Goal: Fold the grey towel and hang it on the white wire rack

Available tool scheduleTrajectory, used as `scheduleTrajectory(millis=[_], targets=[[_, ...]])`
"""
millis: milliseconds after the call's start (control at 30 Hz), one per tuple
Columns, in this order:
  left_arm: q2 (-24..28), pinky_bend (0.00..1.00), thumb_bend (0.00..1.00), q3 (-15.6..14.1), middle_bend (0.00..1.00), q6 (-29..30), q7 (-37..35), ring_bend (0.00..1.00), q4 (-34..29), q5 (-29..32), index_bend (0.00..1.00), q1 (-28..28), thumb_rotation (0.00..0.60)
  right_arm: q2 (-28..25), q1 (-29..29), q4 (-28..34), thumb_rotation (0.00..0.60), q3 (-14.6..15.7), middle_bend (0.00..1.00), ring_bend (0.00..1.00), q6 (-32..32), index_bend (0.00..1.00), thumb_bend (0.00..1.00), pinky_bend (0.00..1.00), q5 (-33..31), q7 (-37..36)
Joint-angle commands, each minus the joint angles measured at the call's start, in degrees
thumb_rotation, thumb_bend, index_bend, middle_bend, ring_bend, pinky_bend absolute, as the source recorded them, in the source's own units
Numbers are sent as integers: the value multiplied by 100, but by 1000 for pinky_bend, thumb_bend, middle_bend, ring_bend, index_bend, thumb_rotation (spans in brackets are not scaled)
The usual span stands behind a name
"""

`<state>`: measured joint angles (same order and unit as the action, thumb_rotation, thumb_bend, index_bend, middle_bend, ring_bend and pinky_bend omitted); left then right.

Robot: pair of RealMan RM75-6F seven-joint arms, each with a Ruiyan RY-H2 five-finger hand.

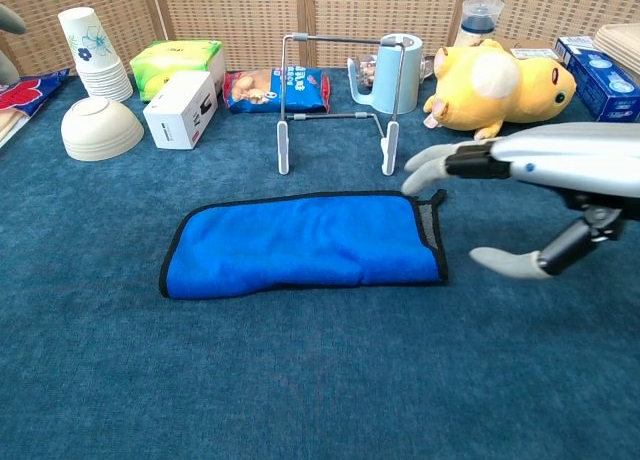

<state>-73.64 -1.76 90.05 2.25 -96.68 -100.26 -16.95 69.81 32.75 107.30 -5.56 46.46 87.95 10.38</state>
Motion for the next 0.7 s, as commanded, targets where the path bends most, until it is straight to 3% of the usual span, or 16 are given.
scheduleTrajectory(millis=[33, 700], targets=[[-21, 403, 200, 20, 240, -13, -48, 152, 31, 18, 419, 23, 0, 190, 217, -91, 350, -80, 3, 0, -202, 101, 449, 0, -230, 203], [-100, 364, 199, 107, 202, -203, -172, 107, 113, 97, 412, 70, 0, 925, 1183, -562, 350, -52, 0, 0, -729, 117, 449, 0, -1413, 1773]])
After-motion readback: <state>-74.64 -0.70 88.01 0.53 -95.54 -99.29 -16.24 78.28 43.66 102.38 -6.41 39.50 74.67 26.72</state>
